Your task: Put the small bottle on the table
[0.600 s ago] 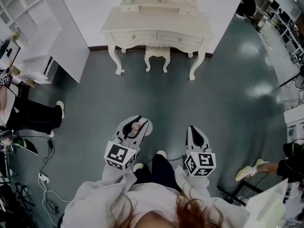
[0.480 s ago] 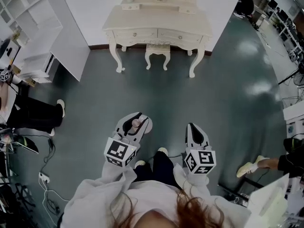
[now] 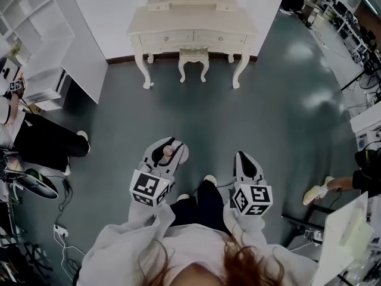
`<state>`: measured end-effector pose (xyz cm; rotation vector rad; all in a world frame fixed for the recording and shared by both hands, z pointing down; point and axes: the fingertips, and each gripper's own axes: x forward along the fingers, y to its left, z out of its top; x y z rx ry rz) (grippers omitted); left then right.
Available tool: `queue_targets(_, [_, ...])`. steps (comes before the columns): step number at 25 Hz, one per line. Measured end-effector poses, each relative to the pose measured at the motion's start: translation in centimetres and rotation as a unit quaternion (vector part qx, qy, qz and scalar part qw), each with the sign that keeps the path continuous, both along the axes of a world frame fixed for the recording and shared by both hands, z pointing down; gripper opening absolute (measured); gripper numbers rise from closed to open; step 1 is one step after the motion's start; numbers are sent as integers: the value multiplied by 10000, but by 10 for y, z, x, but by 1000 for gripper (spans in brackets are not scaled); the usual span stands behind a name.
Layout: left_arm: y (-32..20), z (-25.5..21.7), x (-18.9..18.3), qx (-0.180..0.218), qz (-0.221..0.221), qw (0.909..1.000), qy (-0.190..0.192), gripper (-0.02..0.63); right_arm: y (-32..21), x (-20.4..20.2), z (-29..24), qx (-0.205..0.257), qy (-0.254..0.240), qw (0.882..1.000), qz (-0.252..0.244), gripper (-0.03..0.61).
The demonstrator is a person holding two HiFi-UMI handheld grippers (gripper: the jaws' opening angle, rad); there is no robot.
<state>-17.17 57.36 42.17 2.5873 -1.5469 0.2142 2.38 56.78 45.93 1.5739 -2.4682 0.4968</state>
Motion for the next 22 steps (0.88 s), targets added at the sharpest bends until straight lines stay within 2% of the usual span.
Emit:
queue_targets(7, [27,7,-18,5,48,10000,4,125,28,-19,7,-16,90,10000,36,35])
queue_targets(12, [29,5,-27,-14,1,10000,1,125,21,-32,2,-31,41,10000,-40,35])
queue_targets(17, [3,4,-33,-14,-139,9999,-10,126,-8,-39,4,-42,-8,9998,-180,35])
queue_targets(22, [-53,2,-26,44,-160,9999,-30,126,-61,-28,5,-51,-63,9998,-156,35])
